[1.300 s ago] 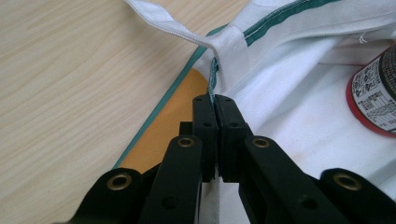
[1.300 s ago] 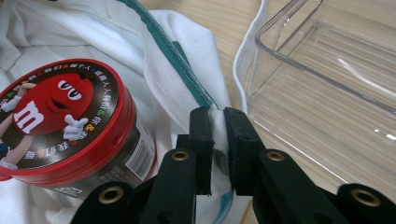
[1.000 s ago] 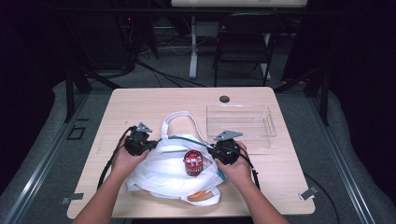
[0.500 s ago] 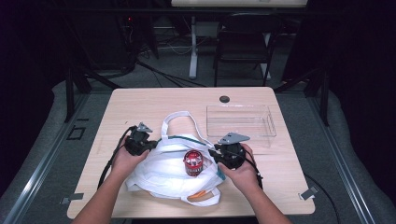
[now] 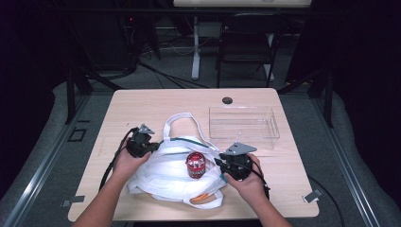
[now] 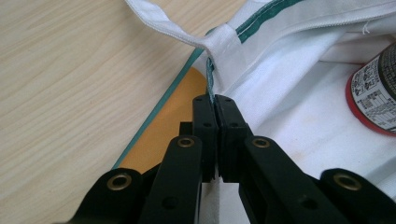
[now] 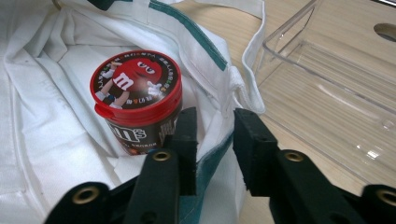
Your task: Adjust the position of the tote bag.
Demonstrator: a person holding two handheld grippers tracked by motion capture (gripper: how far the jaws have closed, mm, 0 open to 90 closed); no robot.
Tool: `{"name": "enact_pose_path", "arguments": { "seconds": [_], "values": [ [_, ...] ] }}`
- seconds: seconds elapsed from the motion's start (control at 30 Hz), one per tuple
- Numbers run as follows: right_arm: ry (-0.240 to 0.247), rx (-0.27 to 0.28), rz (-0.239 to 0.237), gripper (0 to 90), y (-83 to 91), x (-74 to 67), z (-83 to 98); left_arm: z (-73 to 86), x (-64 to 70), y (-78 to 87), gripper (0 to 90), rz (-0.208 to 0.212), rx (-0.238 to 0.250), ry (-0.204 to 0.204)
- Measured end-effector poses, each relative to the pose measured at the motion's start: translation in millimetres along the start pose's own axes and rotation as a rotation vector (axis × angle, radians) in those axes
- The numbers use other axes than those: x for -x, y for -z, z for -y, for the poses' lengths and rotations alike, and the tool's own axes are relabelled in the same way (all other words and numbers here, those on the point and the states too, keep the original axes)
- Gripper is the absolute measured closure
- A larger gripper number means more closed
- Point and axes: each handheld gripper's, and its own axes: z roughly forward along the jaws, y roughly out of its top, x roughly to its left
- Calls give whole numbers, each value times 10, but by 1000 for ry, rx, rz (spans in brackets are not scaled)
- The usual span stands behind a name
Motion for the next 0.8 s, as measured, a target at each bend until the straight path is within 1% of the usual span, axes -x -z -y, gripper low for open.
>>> {"name": "enact_pose_path", "arguments": {
  "seconds": [0.03,0.07,0.2,0.37,0.43,0.53,0.67,0.77,0.8],
  "values": [
    [0,0,0,743,0,0,0,0,0,0,882,0,0,0],
    [-7,7,-7,784,1,9,22,1,-1,-1,882,0,0,0],
    [-9,-6,-12,833,-11,26,62,0,0,-2,881,0,2,3],
    [-23,-15,-18,856,-20,44,107,7,-1,-2,882,2,7,2],
    [-29,-11,-18,861,-27,44,116,6,1,-2,881,1,7,3],
    [-29,-29,-16,880,-52,70,156,9,0,0,881,4,10,4],
    [-46,-37,-20,880,-66,99,187,10,0,4,881,2,10,1],
    [-47,-36,-16,880,-74,102,195,11,1,4,880,4,7,-1],
    [-38,-49,-11,881,-87,105,211,12,7,3,880,5,5,0]
  ]
}}
